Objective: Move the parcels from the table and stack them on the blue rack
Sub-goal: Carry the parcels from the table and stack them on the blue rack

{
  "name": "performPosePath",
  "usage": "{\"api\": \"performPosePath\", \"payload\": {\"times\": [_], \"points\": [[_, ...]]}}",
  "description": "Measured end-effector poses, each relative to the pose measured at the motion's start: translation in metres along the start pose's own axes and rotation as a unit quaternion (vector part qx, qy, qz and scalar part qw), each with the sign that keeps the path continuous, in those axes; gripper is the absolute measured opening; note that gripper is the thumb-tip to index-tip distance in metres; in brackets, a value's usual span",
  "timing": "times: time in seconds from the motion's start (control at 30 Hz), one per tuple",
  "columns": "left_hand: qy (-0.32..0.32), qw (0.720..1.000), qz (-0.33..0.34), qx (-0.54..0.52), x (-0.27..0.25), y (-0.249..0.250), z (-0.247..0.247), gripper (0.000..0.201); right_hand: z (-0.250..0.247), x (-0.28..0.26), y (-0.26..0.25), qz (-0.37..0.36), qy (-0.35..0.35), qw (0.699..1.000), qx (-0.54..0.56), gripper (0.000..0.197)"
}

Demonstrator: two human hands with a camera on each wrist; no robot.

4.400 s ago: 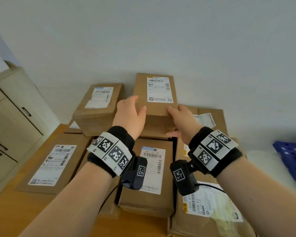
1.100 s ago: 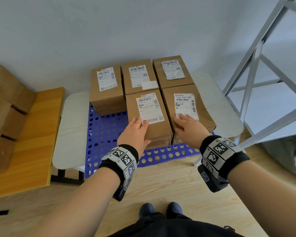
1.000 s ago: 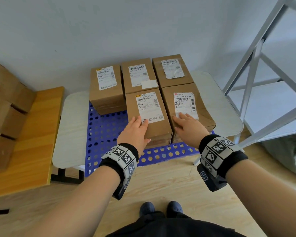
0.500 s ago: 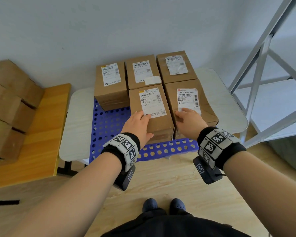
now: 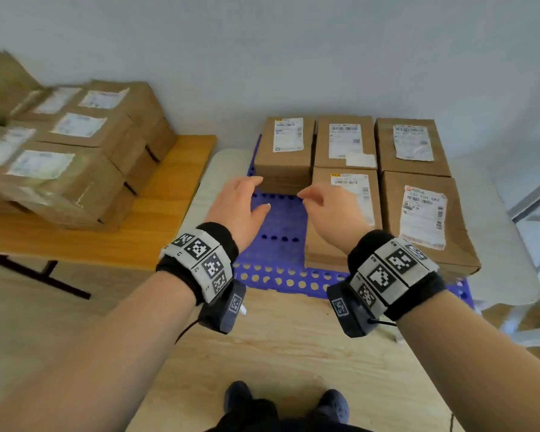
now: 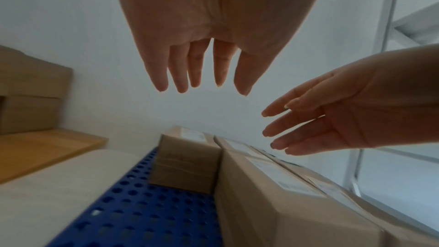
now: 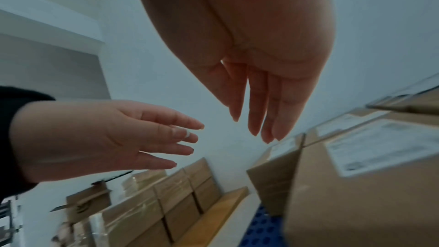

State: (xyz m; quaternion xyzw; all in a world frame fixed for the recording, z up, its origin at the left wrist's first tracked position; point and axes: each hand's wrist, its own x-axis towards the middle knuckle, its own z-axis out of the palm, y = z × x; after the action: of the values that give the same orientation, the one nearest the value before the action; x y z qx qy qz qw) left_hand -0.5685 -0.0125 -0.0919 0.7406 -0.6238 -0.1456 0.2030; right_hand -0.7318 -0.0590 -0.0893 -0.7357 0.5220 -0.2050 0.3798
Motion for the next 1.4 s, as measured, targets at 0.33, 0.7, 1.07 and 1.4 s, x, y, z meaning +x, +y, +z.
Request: {"api": "performPosePath", "payload": {"times": [0.33,0.7,1.07,1.4], "points": [[0.111,0.992,-0.059,-0.018,-0.039,-0.138,-0.123,0.054,0.117,0.023,-0.158,-0.117,-0.016,0.992,0.055,0.027],[0.171,0.98,-0.099,-0.021,-0.079,-0.326,-0.281,0.054,0.288,0.048,-0.342,-0.147,-0.028,0.983,0.107,0.033],[0.204,0.967,-0.147,-0.03,-0.007,-0.451,-0.38,0.057,0.364,0.16,-0.465,-0.135,-0.116,0.974,0.142,0.054],[0.219,0.954,-0.196,-0.062,0.082,-0.549,-0.444,0.059,0.429,0.268,-0.549,-0.074,-0.141,0.968,0.194,0.067]]}}
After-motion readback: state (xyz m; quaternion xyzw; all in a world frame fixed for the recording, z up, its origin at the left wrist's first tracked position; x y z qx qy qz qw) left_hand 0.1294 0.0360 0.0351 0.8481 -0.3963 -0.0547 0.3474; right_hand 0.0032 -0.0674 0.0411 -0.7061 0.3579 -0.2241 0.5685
